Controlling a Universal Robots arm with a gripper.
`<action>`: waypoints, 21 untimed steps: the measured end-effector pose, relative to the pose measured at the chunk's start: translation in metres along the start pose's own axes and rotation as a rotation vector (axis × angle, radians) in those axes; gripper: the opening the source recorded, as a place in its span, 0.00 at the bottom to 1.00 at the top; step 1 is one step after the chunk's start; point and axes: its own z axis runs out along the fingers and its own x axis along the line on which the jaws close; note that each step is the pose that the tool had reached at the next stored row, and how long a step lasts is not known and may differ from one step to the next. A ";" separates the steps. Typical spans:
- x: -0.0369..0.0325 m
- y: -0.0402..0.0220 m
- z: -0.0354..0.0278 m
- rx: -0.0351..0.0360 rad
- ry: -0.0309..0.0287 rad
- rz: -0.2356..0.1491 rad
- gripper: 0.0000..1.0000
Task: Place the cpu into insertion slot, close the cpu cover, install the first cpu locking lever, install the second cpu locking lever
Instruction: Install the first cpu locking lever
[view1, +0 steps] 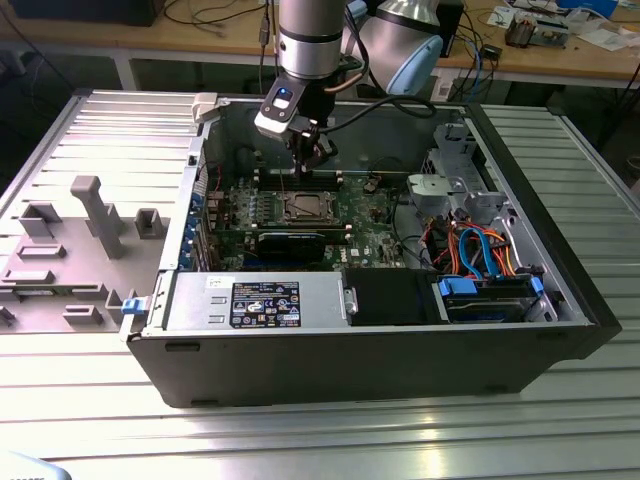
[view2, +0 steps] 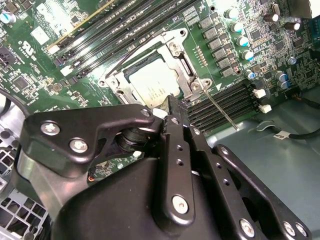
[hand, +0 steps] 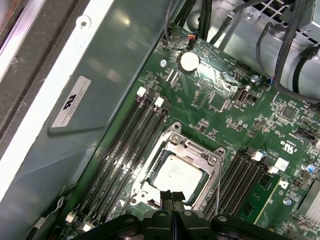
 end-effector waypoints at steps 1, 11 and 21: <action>0.0000 0.0000 0.0000 0.0000 0.0001 0.000 0.11; 0.0000 0.0000 0.0000 -0.0020 0.0034 -0.002 0.11; 0.0000 0.0000 0.0000 -0.0038 0.0064 -0.003 0.11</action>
